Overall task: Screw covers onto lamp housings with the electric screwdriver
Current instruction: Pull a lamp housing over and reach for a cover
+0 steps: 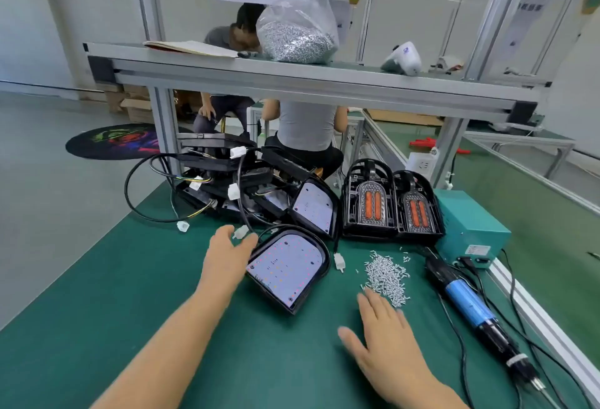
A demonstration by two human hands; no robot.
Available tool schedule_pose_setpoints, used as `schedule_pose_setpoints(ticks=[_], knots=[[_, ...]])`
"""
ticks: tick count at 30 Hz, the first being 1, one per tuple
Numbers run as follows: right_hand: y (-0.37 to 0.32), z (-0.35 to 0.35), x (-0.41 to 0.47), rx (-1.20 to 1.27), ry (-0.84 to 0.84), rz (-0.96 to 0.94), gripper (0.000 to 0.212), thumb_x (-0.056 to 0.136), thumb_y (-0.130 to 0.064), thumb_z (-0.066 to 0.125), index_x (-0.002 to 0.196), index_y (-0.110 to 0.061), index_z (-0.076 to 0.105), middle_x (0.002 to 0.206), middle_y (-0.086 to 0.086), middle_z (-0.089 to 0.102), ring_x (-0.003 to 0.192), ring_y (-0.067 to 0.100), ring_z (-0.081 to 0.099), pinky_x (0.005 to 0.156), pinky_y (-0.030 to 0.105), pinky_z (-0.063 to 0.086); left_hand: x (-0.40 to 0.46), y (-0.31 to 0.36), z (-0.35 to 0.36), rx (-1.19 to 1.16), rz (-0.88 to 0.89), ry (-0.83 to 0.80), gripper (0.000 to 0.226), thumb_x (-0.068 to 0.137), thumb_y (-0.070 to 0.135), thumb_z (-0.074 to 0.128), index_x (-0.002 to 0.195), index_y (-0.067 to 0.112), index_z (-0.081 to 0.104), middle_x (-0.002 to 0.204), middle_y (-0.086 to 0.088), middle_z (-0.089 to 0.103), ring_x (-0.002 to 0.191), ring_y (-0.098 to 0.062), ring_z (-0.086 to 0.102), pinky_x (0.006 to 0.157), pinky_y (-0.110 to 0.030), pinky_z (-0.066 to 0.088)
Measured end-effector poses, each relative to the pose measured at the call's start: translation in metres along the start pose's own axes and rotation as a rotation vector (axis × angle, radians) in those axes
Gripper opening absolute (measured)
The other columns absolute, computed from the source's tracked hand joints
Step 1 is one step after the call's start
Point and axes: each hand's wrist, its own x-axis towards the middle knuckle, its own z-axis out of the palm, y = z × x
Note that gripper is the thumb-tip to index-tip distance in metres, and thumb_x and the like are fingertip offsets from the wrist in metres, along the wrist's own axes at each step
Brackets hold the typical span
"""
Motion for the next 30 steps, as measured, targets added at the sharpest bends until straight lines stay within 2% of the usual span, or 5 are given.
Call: schedule_pose_setpoints(ticks=[11, 17, 20, 28, 30], knots=[[-0.05, -0.012, 0.06, 0.697, -0.047, 0.163, 0.03, 0.099, -0.043, 0.043, 0.083, -0.018, 0.042, 0.094, 0.002, 0.049, 0.09, 0.023, 0.046, 0.071, 0.031, 0.035, 0.039, -0.005, 0.022, -0.131, -0.318, -0.36, 0.027, 0.082, -0.004, 0.063, 0.109, -0.004, 0.06, 0.123, -0.02, 0.058, 0.105, -0.028, 0.052, 0.086, -0.035, 0.038], [-0.045, -0.003, 0.053, 1.471, -0.051, 0.326, 0.036, 0.098, -0.02, 0.056, 0.132, -0.01, 0.049, 0.121, 0.004, 0.064, 0.109, 0.023, 0.063, 0.099, 0.042, 0.049, -0.011, -0.007, 0.019, -0.401, -0.29, -0.323, 0.02, 0.084, -0.008, 0.06, 0.096, 0.007, 0.065, 0.099, -0.01, 0.067, 0.089, -0.022, 0.061, 0.081, -0.029, 0.048], [-0.038, -0.003, 0.046, 1.705, -0.1, 0.392, 0.029, 0.097, -0.01, 0.057, 0.125, -0.005, 0.053, 0.109, 0.017, 0.071, 0.09, 0.031, 0.071, 0.074, 0.043, 0.059, -0.042, -0.005, 0.022, -0.504, -0.276, -0.335, 0.023, 0.085, -0.012, 0.056, 0.091, 0.009, 0.063, 0.086, -0.003, 0.07, 0.067, -0.01, 0.063, 0.058, -0.019, 0.05], [0.003, -0.024, 0.039, 1.288, -0.178, 0.268, 0.021, 0.094, -0.003, 0.06, 0.114, 0.0, 0.058, 0.096, 0.023, 0.066, 0.08, 0.038, 0.06, 0.088, 0.064, 0.05, -0.051, -0.001, 0.009, -0.361, -0.273, -0.5, 0.011, 0.086, 0.013, 0.064, 0.095, 0.018, 0.063, 0.093, 0.0, 0.065, 0.09, -0.017, 0.055, 0.077, -0.031, 0.041], [0.009, -0.033, 0.042, 1.171, -0.196, 0.187, 0.015, 0.092, -0.003, 0.064, 0.106, -0.009, 0.063, 0.093, 0.013, 0.074, 0.078, 0.031, 0.069, 0.077, 0.045, 0.059, -0.033, 0.008, -0.002, -0.42, -0.237, -0.403, 0.006, 0.088, 0.016, 0.063, 0.089, 0.02, 0.059, 0.092, 0.001, 0.06, 0.091, -0.017, 0.054, 0.079, -0.032, 0.04]])
